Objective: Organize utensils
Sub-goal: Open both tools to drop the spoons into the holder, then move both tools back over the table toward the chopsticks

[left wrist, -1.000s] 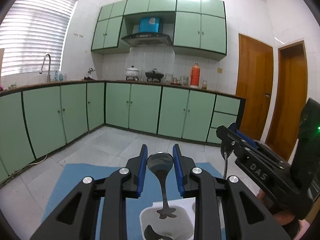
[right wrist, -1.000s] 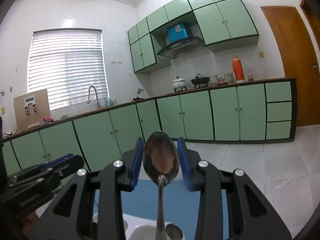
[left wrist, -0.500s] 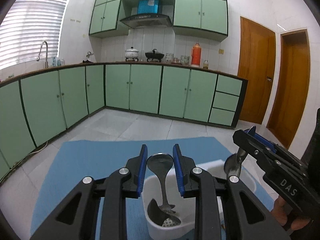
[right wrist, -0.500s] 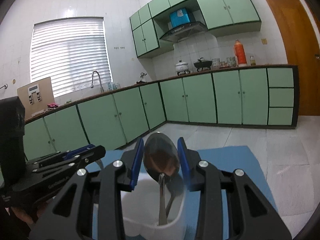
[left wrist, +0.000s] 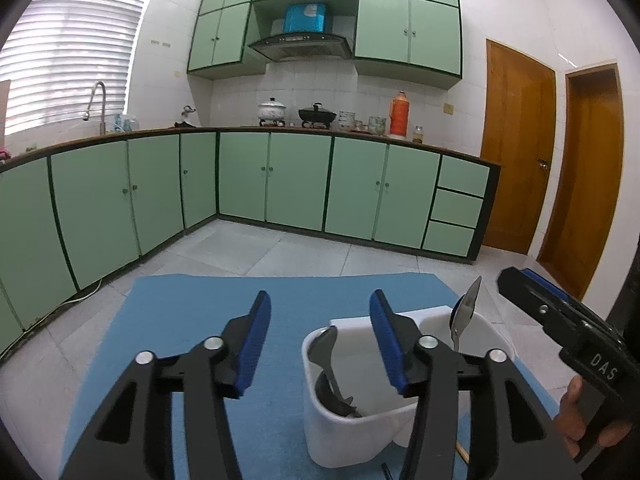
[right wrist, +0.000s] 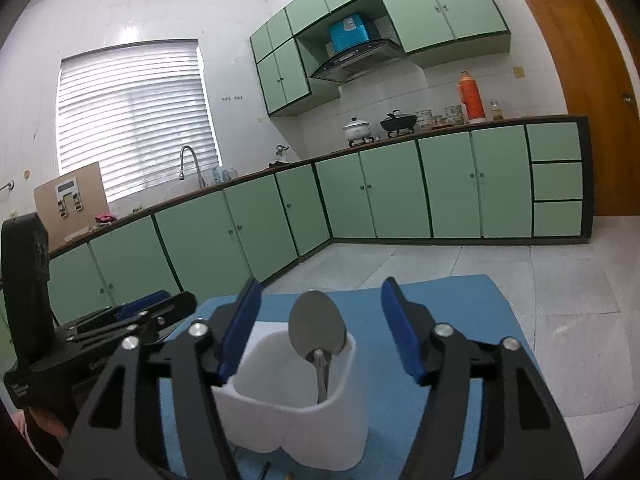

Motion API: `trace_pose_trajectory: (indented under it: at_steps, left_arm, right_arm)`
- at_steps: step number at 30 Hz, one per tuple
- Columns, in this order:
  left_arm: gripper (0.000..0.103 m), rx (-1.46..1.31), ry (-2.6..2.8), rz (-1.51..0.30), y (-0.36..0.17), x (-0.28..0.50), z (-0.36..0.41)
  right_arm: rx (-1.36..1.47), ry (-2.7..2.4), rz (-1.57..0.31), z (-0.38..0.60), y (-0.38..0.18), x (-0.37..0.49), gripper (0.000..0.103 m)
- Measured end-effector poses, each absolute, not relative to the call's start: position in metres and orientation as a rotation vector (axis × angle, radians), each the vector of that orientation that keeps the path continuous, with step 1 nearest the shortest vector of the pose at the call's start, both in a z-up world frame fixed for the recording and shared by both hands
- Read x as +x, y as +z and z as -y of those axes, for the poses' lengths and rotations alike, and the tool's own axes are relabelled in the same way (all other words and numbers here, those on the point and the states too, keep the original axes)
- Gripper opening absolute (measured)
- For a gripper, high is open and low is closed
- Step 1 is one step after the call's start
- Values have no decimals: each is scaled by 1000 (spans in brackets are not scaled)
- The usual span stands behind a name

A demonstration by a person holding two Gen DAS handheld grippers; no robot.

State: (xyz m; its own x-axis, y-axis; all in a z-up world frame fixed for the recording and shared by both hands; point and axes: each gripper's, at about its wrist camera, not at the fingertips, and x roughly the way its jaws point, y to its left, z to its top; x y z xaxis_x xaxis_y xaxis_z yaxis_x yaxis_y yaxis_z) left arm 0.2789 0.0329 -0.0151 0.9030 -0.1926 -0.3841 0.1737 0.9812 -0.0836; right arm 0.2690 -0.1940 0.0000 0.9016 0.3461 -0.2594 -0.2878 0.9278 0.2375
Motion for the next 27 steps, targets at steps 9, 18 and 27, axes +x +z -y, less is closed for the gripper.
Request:
trace_pose_trajectory:
  at_steps: [9, 18, 27]
  left_arm:
    - [81, -51, -152, -361, -9, 242, -46]
    - [97, -92, -137, -418, -21, 179, -59]
    - [97, -94, -89, -490, -50, 117, -57]
  right_arm:
    - [173, 282, -319, 206, -3, 233, 77]
    - [198, 257, -369, 224, -14, 181, 89]
    - [169, 245, -456, 221, -44, 114, 89]
